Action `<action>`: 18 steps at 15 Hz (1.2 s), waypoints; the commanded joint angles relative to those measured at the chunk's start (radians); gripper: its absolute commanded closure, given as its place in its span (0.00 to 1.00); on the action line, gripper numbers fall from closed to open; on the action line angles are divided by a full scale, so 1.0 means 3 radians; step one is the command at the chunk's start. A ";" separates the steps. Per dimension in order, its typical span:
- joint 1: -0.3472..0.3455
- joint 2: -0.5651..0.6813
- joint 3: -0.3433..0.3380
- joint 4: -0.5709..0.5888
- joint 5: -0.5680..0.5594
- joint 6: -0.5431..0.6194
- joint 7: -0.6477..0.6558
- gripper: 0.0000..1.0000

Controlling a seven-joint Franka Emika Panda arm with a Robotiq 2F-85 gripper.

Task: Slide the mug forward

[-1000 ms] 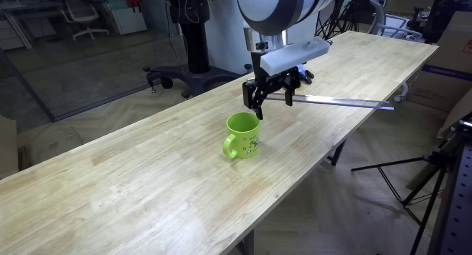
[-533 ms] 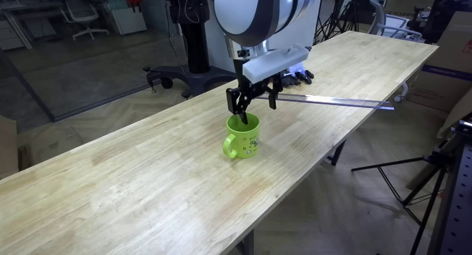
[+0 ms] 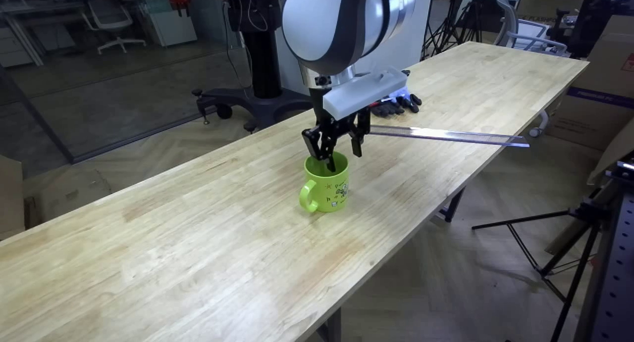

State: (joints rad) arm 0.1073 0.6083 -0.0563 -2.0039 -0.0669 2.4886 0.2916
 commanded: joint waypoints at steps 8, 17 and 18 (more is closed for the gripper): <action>0.0051 0.0029 0.0054 0.0019 0.0075 0.0198 -0.0041 1.00; 0.0057 -0.0005 0.0054 -0.0009 0.0078 0.0107 -0.0064 0.97; 0.0053 -0.0009 0.0053 -0.0019 0.0081 0.0112 -0.0064 0.97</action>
State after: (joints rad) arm 0.1181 0.6120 -0.0399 -2.0039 -0.0575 2.5405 0.2711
